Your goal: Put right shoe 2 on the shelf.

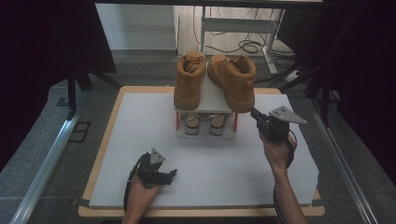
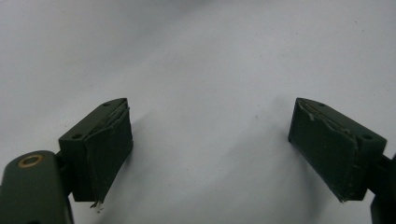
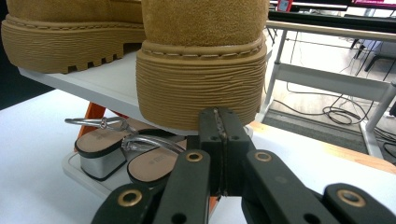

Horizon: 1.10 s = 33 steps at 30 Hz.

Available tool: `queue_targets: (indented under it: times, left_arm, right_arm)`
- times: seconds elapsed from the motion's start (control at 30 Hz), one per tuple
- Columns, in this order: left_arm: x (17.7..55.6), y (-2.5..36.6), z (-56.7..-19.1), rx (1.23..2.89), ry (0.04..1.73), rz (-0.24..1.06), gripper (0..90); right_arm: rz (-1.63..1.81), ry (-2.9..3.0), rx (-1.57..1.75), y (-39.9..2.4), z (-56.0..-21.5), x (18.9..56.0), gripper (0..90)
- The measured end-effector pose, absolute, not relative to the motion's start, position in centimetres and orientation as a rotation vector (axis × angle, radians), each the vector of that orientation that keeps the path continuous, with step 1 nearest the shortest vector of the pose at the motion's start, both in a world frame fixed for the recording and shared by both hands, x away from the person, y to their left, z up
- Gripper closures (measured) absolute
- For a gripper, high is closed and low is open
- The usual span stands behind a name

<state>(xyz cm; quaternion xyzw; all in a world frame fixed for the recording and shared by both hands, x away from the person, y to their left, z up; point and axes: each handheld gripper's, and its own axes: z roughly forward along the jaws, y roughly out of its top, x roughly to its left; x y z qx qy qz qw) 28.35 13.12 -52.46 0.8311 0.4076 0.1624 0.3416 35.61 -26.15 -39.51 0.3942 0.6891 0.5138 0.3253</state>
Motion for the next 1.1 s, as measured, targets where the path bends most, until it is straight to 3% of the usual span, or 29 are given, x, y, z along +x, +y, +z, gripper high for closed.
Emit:
queue_targets:
  times: [0.63, 1.1]
  left_arm:
    - [28.3, 13.1, -52.5, 2.159, 1.060, 0.424, 13.5]
    - [28.3, 13.1, -52.5, 2.158, 1.061, 0.423, 13.5]
  right_arm:
    - [1.351, 1.855, 0.968, -24.3, -38.8, 35.8, 90.0]
    - [1.351, 1.839, 1.018, -25.5, -39.0, 36.3, 89.9]
